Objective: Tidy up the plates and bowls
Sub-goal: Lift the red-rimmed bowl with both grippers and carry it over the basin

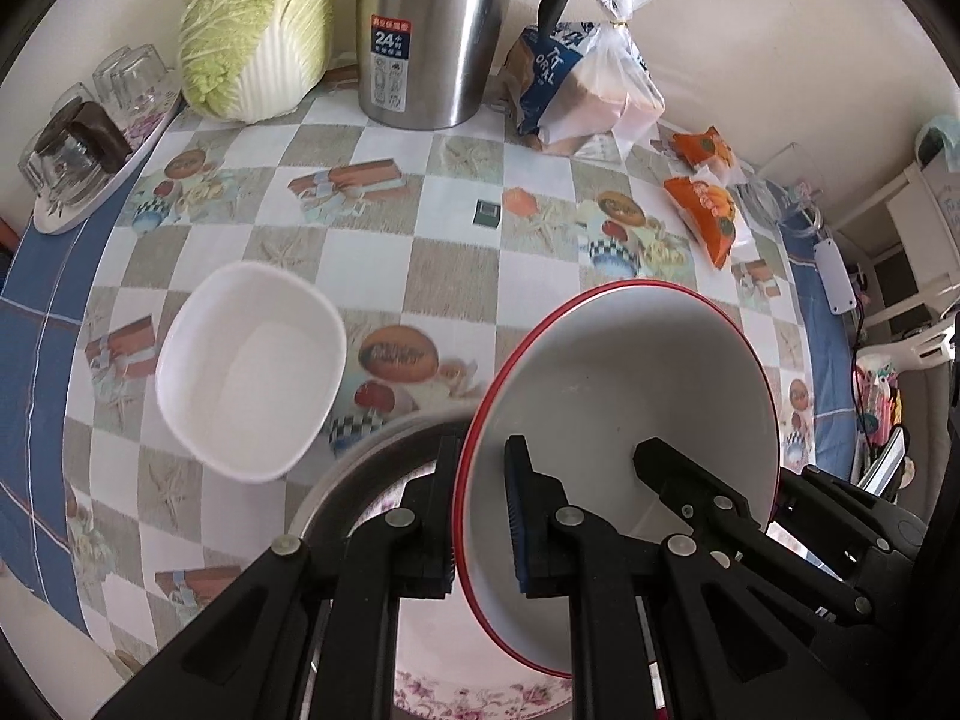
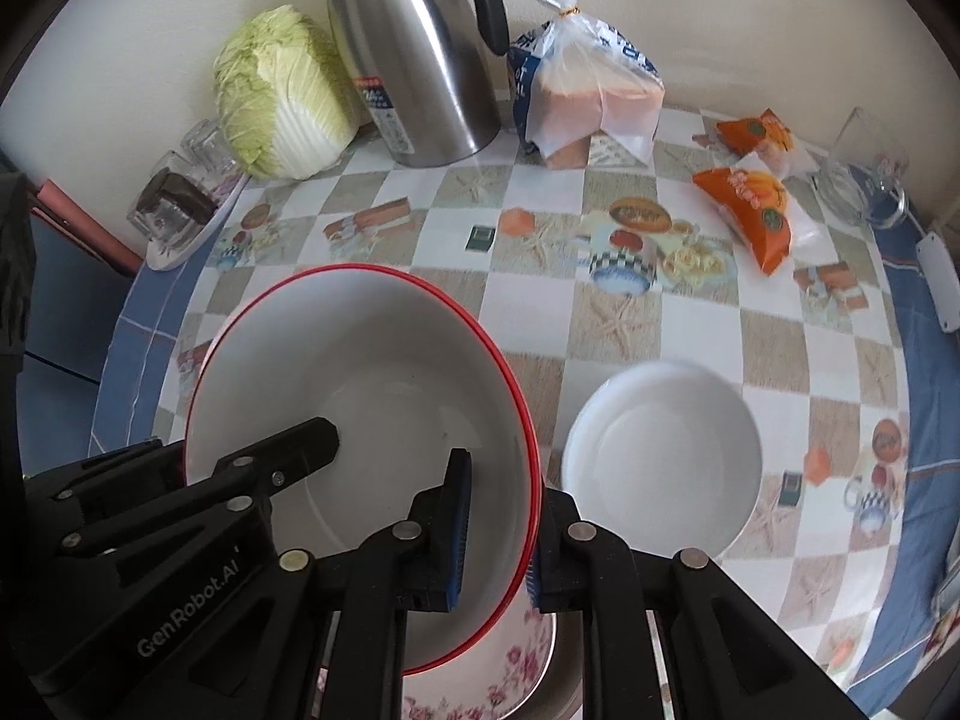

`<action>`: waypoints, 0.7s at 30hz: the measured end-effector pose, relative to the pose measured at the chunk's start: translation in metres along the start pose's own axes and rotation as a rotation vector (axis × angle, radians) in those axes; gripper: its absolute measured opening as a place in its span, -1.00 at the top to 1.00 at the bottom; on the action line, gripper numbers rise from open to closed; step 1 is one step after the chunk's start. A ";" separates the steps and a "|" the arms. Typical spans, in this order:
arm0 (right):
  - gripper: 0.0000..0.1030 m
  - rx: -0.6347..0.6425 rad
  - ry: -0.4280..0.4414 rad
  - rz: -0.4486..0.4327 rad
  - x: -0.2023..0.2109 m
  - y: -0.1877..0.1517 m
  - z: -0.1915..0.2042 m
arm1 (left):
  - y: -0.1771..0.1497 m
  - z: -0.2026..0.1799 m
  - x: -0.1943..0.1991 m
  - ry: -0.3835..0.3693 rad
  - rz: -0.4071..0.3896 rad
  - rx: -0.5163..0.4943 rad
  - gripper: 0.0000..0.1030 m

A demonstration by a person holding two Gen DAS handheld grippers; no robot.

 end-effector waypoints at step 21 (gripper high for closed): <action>0.63 -0.022 0.011 -0.012 -0.003 -0.081 0.018 | -0.085 0.016 -0.007 -0.054 -0.017 0.003 0.72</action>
Point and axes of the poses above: each gripper's, at about its wrist camera, not at the fingertips, and x roughly against the way its jaws point, z to its left, y to its top, the point moved 8 cm from there along -x, roughly the way its jaws point, and after that the axes turned 3 degrees about y, right-handed, at the moved point
